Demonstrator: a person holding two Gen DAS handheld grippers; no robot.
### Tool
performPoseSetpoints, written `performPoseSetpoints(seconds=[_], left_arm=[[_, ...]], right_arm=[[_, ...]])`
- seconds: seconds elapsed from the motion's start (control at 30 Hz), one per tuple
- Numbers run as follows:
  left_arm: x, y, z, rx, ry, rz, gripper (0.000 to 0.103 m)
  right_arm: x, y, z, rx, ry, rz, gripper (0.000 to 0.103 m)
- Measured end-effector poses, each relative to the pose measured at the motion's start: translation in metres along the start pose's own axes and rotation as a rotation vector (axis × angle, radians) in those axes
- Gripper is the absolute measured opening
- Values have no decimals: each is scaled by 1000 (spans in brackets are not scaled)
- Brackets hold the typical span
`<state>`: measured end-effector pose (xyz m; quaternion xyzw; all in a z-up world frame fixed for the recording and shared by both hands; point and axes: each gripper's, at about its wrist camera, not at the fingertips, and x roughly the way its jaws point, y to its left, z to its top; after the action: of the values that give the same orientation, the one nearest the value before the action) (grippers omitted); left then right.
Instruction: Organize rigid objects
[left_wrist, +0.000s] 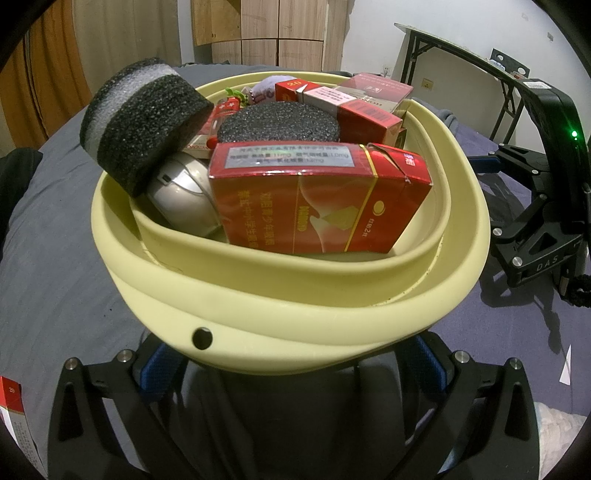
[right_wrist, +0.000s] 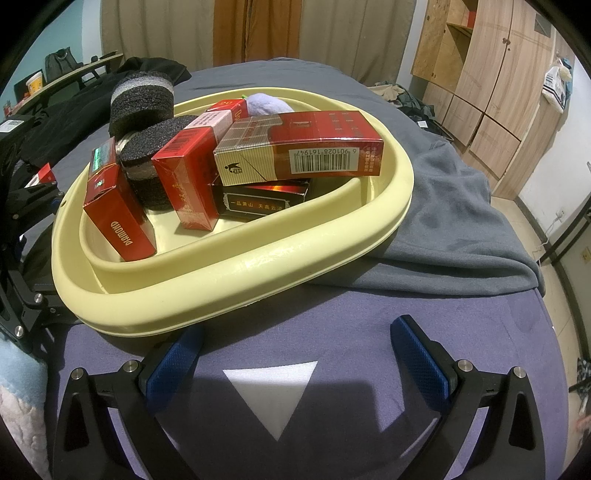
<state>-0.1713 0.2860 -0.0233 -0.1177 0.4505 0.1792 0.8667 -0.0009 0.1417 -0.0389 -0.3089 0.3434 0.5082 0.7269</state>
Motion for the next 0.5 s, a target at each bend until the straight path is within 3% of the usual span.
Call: performPoseSetpoints(seconds=[0.5], left_arm=[[-1,1,-1,0,0,0,103]], right_arm=[[1,-1,0,-2,-1,-2,103]])
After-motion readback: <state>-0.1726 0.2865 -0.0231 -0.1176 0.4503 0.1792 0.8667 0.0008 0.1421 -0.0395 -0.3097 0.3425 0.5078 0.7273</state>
